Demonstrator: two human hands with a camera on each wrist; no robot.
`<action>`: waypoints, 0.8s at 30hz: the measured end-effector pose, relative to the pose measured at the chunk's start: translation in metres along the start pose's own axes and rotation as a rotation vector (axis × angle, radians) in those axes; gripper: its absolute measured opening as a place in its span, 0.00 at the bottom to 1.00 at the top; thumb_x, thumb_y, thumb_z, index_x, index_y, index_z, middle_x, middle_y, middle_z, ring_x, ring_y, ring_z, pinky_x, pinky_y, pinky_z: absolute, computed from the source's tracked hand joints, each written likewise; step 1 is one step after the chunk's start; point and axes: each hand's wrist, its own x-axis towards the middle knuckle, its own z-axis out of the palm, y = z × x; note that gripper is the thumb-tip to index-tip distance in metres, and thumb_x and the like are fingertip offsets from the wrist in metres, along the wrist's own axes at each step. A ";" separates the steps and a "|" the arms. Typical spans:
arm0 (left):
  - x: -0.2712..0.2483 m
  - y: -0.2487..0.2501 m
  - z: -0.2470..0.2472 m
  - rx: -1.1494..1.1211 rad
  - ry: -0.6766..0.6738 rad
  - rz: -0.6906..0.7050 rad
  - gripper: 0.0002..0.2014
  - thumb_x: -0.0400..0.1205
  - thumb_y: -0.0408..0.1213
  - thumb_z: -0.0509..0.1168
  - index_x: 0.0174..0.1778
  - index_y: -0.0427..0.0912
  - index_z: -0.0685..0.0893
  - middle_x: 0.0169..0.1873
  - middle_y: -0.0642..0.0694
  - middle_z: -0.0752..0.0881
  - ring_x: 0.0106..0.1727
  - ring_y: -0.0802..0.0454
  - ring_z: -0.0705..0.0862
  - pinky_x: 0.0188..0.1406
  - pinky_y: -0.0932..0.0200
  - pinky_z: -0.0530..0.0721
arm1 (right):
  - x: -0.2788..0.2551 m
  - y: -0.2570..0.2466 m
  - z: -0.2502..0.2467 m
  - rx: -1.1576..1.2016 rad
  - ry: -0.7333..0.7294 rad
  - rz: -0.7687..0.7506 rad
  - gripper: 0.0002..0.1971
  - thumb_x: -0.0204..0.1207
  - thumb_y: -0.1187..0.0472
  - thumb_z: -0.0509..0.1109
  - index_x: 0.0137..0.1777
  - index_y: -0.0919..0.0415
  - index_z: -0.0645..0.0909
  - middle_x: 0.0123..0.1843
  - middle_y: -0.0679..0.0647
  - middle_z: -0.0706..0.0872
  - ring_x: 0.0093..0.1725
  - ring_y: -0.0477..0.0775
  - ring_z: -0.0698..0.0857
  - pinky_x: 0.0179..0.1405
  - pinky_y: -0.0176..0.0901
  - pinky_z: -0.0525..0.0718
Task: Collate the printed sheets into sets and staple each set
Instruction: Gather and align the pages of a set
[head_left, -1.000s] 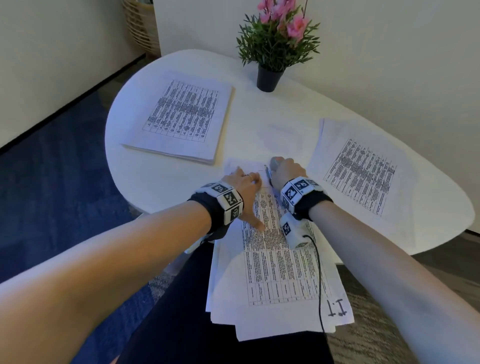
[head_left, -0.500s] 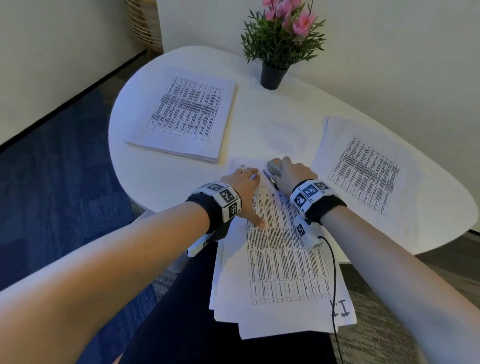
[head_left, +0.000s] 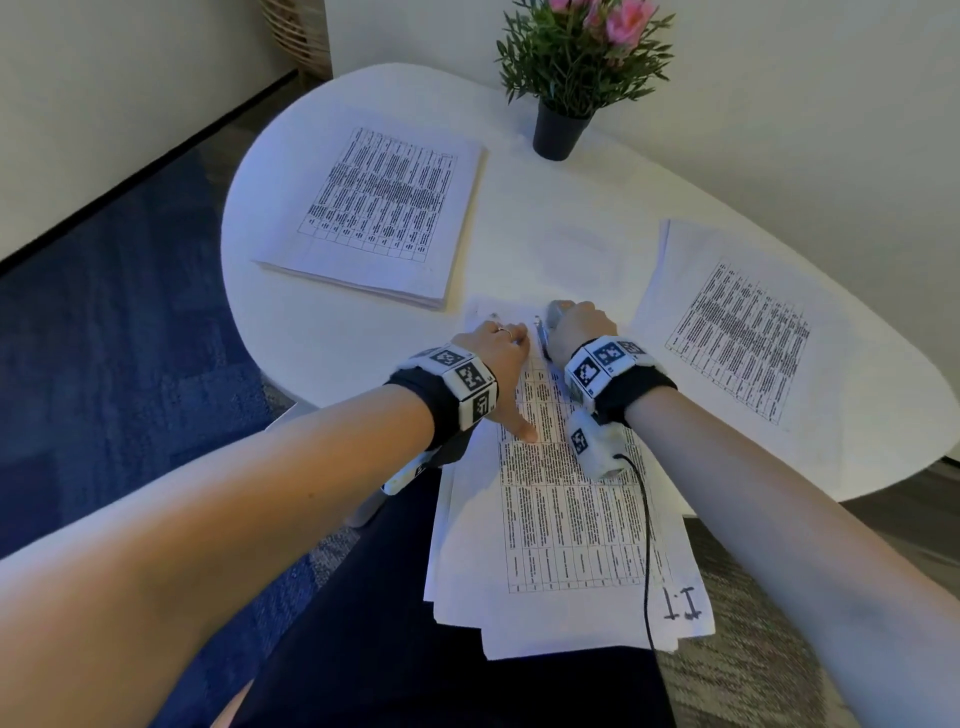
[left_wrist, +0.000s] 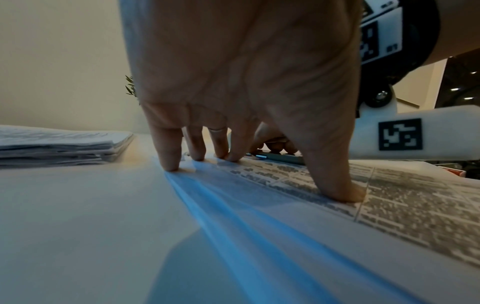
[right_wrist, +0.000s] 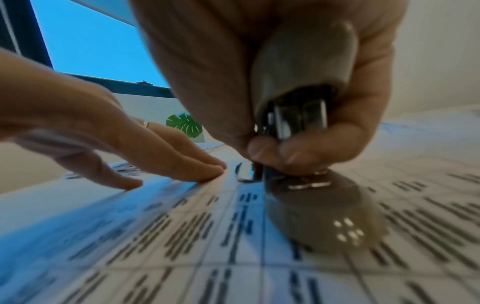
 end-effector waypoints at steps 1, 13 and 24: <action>0.000 0.000 -0.001 0.005 -0.003 0.001 0.62 0.60 0.77 0.67 0.82 0.40 0.57 0.82 0.47 0.57 0.79 0.43 0.60 0.69 0.42 0.74 | -0.001 -0.001 -0.001 0.000 0.021 -0.012 0.16 0.82 0.58 0.63 0.63 0.70 0.72 0.58 0.62 0.83 0.45 0.59 0.80 0.34 0.45 0.75; 0.002 0.001 0.000 -0.022 0.013 -0.010 0.62 0.57 0.76 0.69 0.80 0.38 0.61 0.79 0.47 0.63 0.74 0.43 0.65 0.62 0.43 0.79 | 0.013 -0.014 -0.013 0.092 0.034 -0.108 0.19 0.85 0.57 0.57 0.66 0.74 0.70 0.62 0.66 0.81 0.51 0.63 0.83 0.43 0.55 0.81; -0.002 -0.011 0.004 -0.185 0.017 0.036 0.61 0.64 0.71 0.70 0.84 0.43 0.49 0.84 0.51 0.49 0.83 0.46 0.53 0.76 0.44 0.65 | -0.001 0.002 -0.038 0.242 -0.161 -0.295 0.20 0.81 0.56 0.60 0.68 0.65 0.64 0.46 0.56 0.78 0.38 0.53 0.78 0.30 0.43 0.72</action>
